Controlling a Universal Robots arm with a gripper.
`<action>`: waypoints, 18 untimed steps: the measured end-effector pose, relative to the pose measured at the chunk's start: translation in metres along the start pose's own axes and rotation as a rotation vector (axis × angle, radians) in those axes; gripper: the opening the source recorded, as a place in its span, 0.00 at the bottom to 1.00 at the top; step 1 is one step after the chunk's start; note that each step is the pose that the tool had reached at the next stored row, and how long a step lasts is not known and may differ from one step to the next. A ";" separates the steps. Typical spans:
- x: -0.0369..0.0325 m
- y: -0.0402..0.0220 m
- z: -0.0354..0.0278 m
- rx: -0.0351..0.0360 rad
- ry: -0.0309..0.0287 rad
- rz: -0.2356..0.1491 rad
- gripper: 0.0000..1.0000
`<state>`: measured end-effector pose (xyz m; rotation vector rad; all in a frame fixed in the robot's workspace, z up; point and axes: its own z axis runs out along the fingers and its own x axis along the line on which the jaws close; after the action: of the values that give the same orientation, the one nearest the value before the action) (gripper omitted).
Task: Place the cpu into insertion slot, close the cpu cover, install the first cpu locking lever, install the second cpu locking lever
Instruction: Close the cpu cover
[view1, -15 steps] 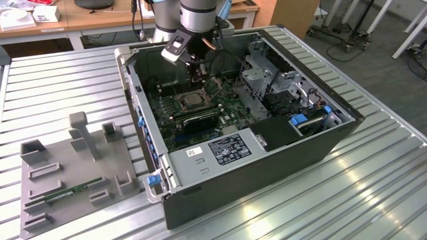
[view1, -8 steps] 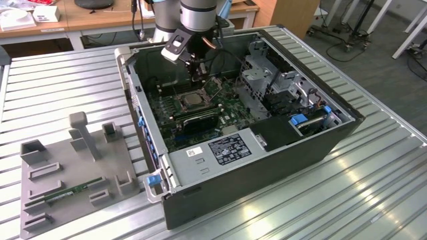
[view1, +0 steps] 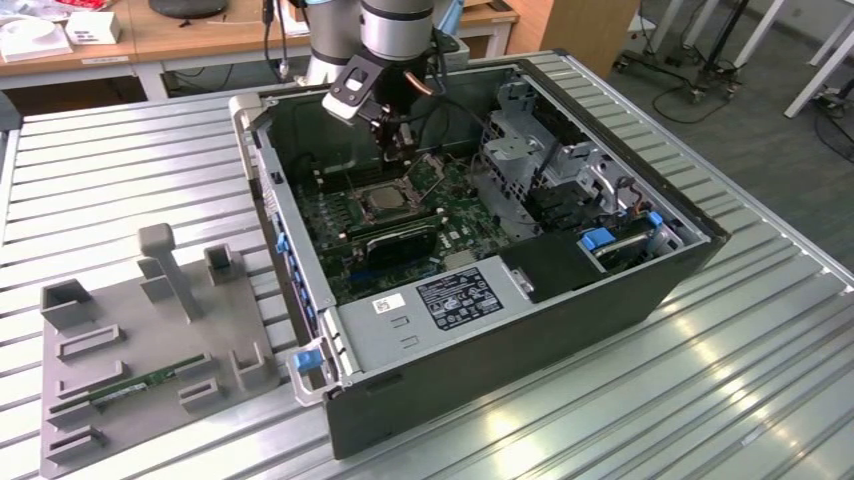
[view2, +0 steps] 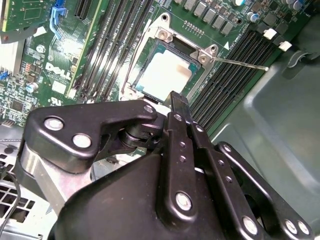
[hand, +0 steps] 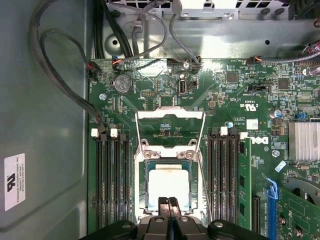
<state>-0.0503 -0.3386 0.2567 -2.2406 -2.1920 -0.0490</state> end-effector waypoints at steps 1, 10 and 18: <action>0.0000 0.0000 -0.0006 0.0000 0.0000 0.000 0.11; 0.0001 0.0000 -0.0012 -0.0001 0.0002 0.000 0.11; 0.0001 0.0001 -0.0039 0.0000 0.0001 0.000 0.11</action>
<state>-0.0503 -0.3386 0.2606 -2.2406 -2.1920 -0.0492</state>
